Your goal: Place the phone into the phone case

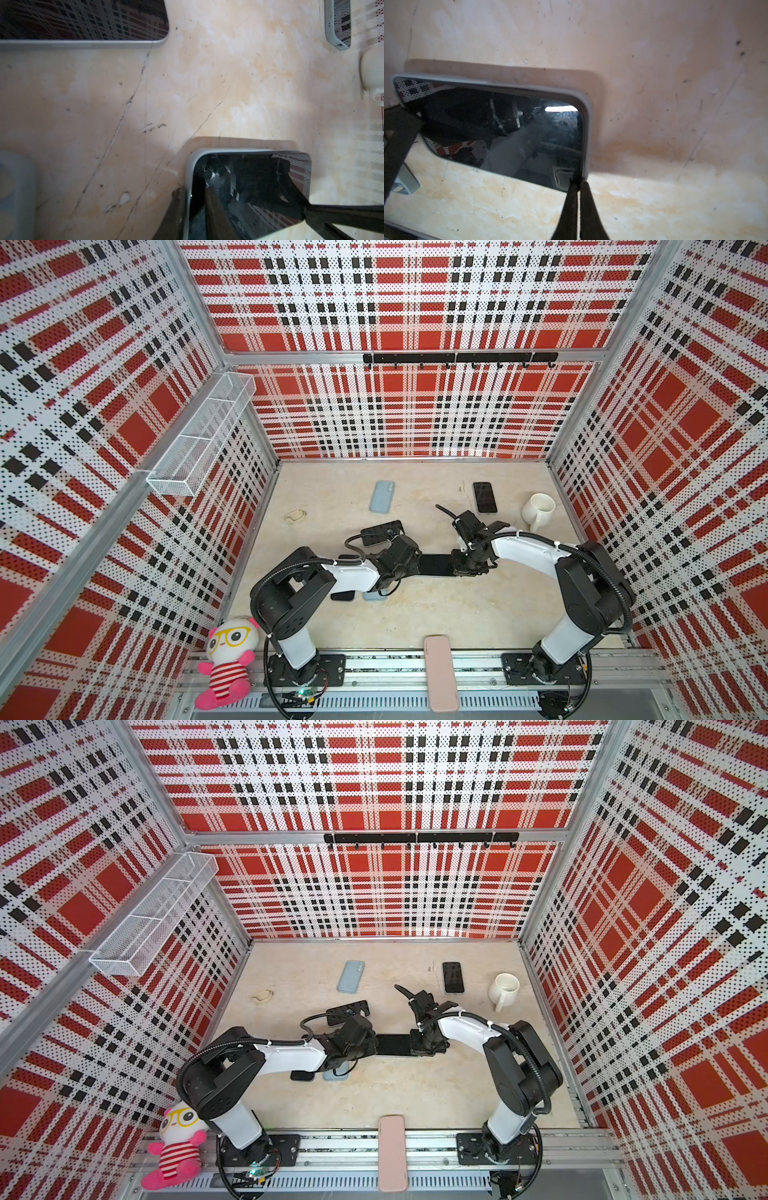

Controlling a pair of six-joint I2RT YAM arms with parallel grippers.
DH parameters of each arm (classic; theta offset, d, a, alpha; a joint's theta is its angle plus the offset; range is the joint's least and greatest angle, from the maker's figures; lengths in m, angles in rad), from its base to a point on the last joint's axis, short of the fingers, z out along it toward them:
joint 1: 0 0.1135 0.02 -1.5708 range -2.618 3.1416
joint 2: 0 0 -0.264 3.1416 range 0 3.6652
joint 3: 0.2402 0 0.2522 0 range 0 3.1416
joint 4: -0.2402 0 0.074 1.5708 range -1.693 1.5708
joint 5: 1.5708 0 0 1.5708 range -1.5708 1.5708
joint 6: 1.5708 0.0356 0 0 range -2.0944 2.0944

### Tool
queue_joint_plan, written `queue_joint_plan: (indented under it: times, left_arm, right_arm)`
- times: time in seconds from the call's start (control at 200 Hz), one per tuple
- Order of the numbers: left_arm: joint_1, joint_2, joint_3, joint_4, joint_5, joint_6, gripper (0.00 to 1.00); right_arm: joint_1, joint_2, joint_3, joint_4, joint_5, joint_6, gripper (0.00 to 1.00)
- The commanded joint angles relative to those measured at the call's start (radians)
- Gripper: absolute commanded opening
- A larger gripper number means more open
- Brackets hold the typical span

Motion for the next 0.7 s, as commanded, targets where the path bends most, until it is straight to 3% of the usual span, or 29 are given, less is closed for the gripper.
queue_joint_plan:
  times: [0.0,0.17,0.496,0.696]
  left_arm:
    - [-0.019,0.034,-0.015,0.008,0.032,0.011,0.20]
    - [-0.020,0.037,-0.015,0.013,0.037,0.011,0.20]
    - [0.009,-0.016,-0.009,-0.020,0.014,0.059,0.20]
    - [0.038,-0.010,0.008,-0.022,0.039,0.094,0.21]
  right_arm:
    - [0.074,0.293,-0.132,0.109,-0.062,0.009,0.05]
    - [0.081,0.326,-0.113,0.130,-0.071,0.006,0.05]
    - [-0.001,-0.037,0.081,-0.161,0.055,-0.051,0.14]
    - [-0.042,-0.056,0.182,-0.218,0.065,-0.129,0.16]
